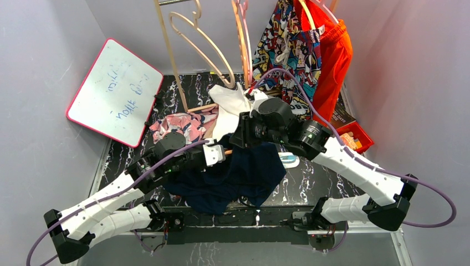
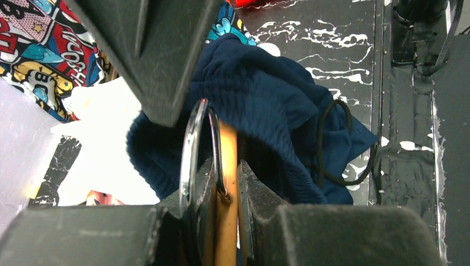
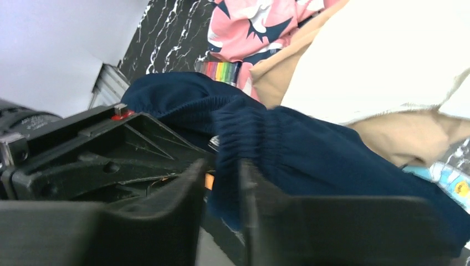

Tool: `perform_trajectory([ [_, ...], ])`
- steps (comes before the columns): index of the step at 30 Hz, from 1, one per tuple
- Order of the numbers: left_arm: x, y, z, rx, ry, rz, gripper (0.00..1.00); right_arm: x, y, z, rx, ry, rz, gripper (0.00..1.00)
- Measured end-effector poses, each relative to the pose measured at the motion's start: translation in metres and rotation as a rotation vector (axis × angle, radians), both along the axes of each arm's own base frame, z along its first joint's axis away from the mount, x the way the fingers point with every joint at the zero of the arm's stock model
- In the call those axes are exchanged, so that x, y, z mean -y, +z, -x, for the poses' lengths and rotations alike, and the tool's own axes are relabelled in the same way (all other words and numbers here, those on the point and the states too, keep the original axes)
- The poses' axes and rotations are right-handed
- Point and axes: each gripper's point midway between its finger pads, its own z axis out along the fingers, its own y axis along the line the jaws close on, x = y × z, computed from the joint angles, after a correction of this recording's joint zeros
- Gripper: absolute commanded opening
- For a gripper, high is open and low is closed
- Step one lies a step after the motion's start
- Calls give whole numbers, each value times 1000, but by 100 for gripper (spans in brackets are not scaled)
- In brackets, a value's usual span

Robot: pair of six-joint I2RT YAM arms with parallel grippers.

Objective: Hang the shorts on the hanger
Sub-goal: Hang the shorts on the hanger.

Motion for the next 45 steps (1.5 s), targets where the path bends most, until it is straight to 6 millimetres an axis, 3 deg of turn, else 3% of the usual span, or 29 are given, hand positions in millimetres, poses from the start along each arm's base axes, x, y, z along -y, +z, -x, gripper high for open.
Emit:
perform_trajectory([
  [4, 3, 3, 1, -17, -1, 22, 0, -1, 10, 2, 34, 31, -28, 63],
  [7, 2, 5, 4, -28, -4, 35, 0, 8, 31, 9, 96, 54, -71, 67],
  [14, 2, 27, 17, -73, -34, 109, 0, 55, 103, 39, 356, 134, -215, 66],
  [19, 4, 62, 36, -153, -83, 185, 0, 73, 124, 64, 527, 269, -236, 63],
  [24, 13, 92, 48, -245, -135, 220, 0, 57, 97, 65, 558, 417, -134, 62],
  [26, 17, 91, 50, -288, -148, 210, 0, 43, 77, 60, 553, 481, -78, 62],
  [29, 22, 76, 52, -362, -154, 166, 0, 39, 63, 59, 554, 516, -44, 62],
  [33, 27, 63, 51, -417, -149, 123, 0, 37, 62, 62, 591, 567, -39, 61],
  [41, 28, 74, 50, -404, -158, 137, 0, 28, 35, 68, 540, 667, 4, 58],
  [43, 28, 78, 51, -400, -163, 143, 0, 29, 28, 69, 531, 674, 14, 53],
  [45, 29, 79, 51, -401, -167, 143, 0, 30, 26, 69, 532, 677, 20, 40],
])
